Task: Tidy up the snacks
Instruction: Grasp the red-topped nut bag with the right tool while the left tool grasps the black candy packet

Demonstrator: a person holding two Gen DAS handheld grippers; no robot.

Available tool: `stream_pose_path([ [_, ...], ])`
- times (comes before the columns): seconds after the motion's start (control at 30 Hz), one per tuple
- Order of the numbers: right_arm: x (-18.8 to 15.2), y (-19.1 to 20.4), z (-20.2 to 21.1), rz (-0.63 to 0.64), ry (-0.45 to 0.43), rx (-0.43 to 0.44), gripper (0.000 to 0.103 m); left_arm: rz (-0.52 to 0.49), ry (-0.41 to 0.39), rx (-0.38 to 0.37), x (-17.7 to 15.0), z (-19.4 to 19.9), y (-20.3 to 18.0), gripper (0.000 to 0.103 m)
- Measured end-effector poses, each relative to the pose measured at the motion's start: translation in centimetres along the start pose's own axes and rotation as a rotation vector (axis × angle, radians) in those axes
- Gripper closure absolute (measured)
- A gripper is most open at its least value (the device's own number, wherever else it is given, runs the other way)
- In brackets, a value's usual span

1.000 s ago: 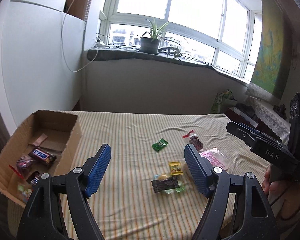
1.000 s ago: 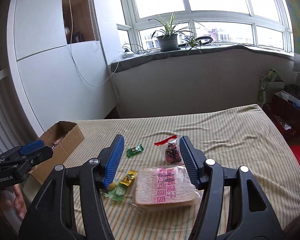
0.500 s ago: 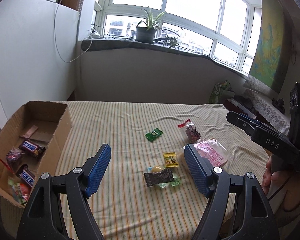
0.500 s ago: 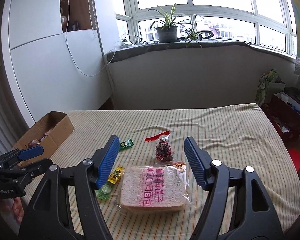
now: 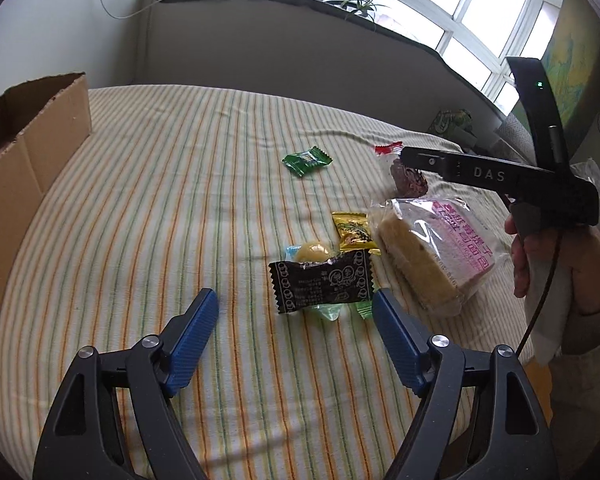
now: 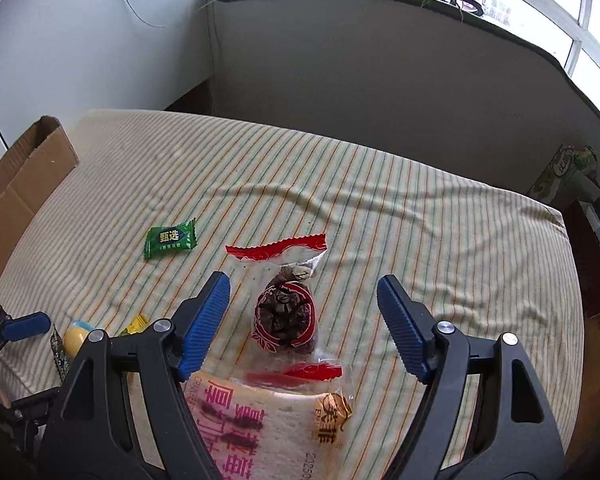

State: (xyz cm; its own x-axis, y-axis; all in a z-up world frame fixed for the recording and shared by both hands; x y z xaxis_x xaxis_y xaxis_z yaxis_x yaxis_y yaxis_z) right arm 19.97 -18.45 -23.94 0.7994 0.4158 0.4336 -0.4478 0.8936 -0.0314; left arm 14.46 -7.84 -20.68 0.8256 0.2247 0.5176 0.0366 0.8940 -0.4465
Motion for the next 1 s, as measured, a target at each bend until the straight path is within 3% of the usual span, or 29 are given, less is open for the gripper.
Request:
stream_pose_path([
  [0.17,-0.3,0.2,-0.6,-0.002,0.035,0.023,0.026,-0.008,0.007,-0.01,0.3,-0.7,-0.8,0.021],
  [0.27,-0.9,0.0,-0.8,-0.016,0.046,0.033,0.047,-0.03,-0.001,-0.004,0.2,-0.7,-1.2,0.022],
  [0.33,-1.2,0.0,-1.0,-0.024,0.047,0.056,0.069,-0.043,-0.01,0.006,0.3,-0.9,-1.1,0.023],
  [0.43,-1.3,0.2,-0.8,-0.02,0.032,0.052,0.07,-0.069,-0.022,0.021,0.3,-1.0,-1.0,0.045],
  [0.5,-1.2,0.0,-0.7,-0.033,0.016,0.051,0.07,-0.075,-0.024,0.021,0.3,-0.9,-0.9,0.067],
  [0.53,-1.3,-0.1,-0.5,-0.044,0.008,0.051,0.07,-0.074,-0.024,0.017,0.4,-1.0,-0.8,0.071],
  [1.0,-0.6,-2.5,4.8,-0.15,-0.156,-0.025,0.071,-0.082,-0.072,-0.004,0.8,1.3,-1.1,0.071],
])
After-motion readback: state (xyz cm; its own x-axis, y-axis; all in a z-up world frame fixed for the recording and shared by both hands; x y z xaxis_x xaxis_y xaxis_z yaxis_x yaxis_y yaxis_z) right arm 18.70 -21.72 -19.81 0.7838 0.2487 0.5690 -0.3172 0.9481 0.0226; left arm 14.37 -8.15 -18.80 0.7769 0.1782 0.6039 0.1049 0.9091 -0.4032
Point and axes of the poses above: each gripper's, at about its wrist camera, not at the fingertips, and z roughly against the way its jaws point, y to its left, x to its top, the point moved 10 cm from there along -z, roughly the way its jaws point, and after that the axes turned 15 degrees about z, right-handed, at the moved point
